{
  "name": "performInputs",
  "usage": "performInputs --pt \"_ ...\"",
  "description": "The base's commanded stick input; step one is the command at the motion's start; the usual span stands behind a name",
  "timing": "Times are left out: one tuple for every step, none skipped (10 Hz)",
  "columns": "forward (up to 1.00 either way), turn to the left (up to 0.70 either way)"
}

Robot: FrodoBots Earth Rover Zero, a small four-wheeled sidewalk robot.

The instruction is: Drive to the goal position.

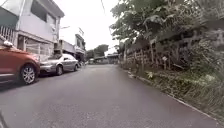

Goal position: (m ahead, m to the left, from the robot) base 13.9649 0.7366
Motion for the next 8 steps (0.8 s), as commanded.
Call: performInputs --pt "0.70 0.00" --pt "0.70 0.00" --pt "0.70 0.00" --pt "0.70 0.00" --pt "0.70 0.00" --pt "0.70 0.00" --pt "0.70 0.00" --pt "0.70 0.05"
